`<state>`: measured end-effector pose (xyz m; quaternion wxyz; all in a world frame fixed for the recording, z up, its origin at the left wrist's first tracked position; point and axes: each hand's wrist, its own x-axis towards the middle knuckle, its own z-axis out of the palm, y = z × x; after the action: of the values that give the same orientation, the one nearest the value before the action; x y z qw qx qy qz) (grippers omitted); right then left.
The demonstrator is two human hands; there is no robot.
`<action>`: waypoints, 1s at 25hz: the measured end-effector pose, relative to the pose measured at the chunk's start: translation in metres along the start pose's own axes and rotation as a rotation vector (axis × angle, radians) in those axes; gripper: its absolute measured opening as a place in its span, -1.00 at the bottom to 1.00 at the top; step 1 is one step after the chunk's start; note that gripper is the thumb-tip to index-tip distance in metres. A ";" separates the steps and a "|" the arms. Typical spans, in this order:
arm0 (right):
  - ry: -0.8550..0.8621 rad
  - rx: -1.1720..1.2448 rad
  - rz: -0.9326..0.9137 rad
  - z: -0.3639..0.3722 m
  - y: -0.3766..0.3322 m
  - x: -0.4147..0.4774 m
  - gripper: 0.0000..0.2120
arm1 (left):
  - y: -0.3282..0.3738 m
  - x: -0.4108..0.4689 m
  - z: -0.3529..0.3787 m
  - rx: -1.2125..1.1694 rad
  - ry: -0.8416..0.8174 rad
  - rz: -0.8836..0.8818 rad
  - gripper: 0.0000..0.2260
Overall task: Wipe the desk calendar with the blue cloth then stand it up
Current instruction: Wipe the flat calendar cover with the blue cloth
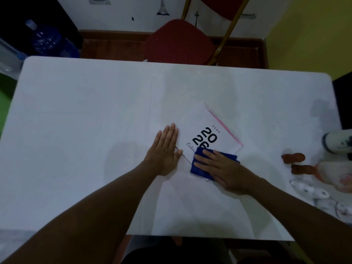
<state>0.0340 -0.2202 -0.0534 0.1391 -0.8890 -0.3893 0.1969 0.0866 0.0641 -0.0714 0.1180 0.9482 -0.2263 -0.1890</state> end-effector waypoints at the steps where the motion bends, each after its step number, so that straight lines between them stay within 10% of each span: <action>1: -0.029 -0.007 -0.029 -0.004 0.007 -0.001 -0.45 | 0.000 0.000 0.000 0.000 0.003 -0.001 -0.37; 11: 0.254 0.079 0.374 -0.027 0.023 0.110 -0.41 | -0.002 0.001 0.001 0.011 -0.027 -0.008 -0.35; 20: 0.185 0.040 0.126 0.028 -0.024 -0.023 -0.43 | -0.002 0.001 0.000 -0.005 -0.019 0.007 -0.35; 25: 0.327 0.032 0.396 0.008 0.013 -0.034 -0.48 | 0.000 0.000 -0.002 0.003 0.013 0.011 -0.35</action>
<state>0.0173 -0.2536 -0.0571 0.1731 -0.9656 -0.1767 0.0804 0.0871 0.0641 -0.0694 0.1189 0.9484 -0.2310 -0.1820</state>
